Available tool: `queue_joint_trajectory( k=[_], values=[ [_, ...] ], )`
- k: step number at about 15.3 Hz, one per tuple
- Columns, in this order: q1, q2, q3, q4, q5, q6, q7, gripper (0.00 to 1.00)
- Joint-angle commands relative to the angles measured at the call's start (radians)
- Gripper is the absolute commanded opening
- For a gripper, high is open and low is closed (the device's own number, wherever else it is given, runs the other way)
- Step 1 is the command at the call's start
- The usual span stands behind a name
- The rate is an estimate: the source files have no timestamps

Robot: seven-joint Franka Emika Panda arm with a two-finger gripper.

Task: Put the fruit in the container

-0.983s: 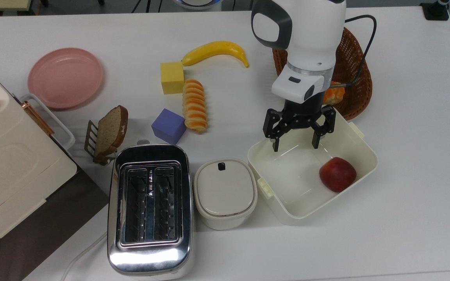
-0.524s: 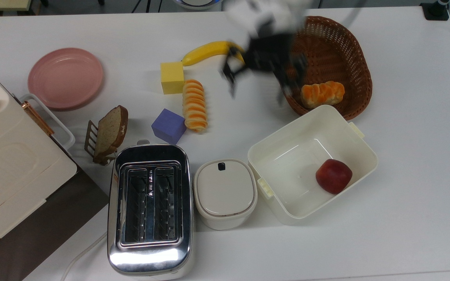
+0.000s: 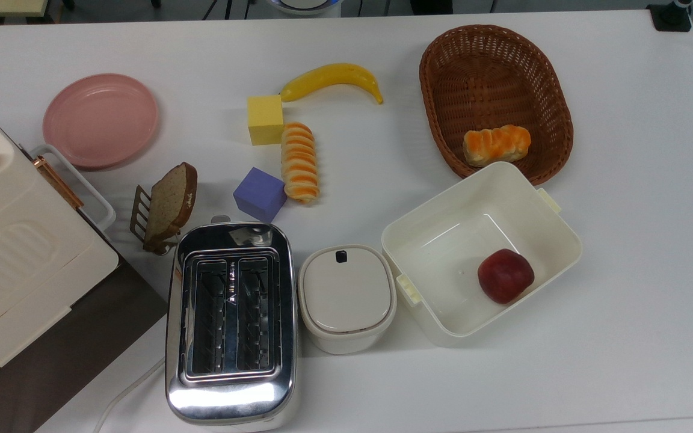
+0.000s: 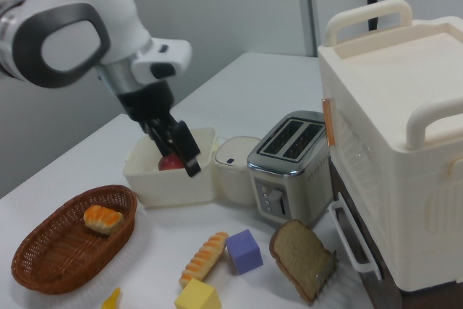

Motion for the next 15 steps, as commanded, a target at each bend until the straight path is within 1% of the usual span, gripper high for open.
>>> queue_joint_trajectory(
  k=[1,7,15],
  values=[
    [0.018,-0.013,-0.034,-0.019,0.023,0.002,-0.009,1.0],
    [0.029,0.013,-0.026,-0.021,0.026,0.006,-0.017,1.0],
    [0.03,0.015,-0.019,-0.032,0.026,0.006,-0.019,1.0]
  ],
)
